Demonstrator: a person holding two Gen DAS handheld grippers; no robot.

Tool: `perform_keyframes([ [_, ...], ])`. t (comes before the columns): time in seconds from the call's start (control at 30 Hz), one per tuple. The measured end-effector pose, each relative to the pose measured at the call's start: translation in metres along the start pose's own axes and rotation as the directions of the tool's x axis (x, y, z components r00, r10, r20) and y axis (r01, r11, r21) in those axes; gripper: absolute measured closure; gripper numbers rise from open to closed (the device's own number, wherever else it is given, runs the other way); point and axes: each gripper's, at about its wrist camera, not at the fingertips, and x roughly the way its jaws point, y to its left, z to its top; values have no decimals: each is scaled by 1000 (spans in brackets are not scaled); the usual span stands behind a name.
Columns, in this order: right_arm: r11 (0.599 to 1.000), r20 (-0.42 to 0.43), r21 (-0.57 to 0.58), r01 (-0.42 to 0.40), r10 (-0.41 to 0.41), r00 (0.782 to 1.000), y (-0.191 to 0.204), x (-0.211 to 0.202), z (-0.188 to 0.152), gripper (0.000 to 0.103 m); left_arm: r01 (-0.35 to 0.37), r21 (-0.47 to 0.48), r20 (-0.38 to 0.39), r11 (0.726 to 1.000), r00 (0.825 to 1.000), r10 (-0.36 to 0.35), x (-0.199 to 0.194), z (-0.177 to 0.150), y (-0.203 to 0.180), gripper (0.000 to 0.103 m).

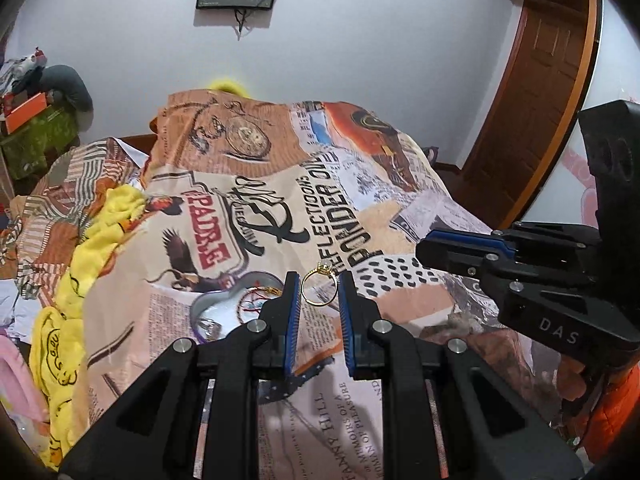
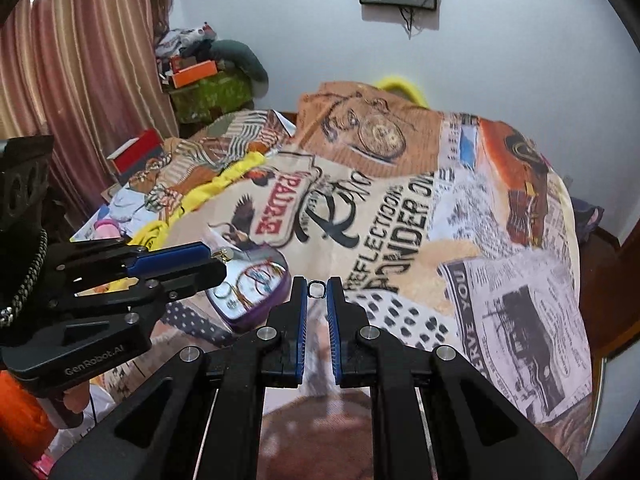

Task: Organize jewelry
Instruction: 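Carry the ring and earring in both tools over the heart tin, then open the left tool over the tin while the right tool releases the earring inside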

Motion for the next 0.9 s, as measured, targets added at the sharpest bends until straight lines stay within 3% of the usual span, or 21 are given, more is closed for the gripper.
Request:
perform_keyframes([
  [0.27,999,21,-17,-47,48,999,18,7,10,94,-40,-26,27,999,999,41,-13,1,22,85],
  [0.57,994,-10,-20,-107,107,994,34,30,14,94,-78,-59,14,995,997,79,-8,-8,48,85],
  [0.9,990,-105,-15,-140,137,985,44,66,7,94,-34,-128,-57,991,998,26,21,-24,75,85],
])
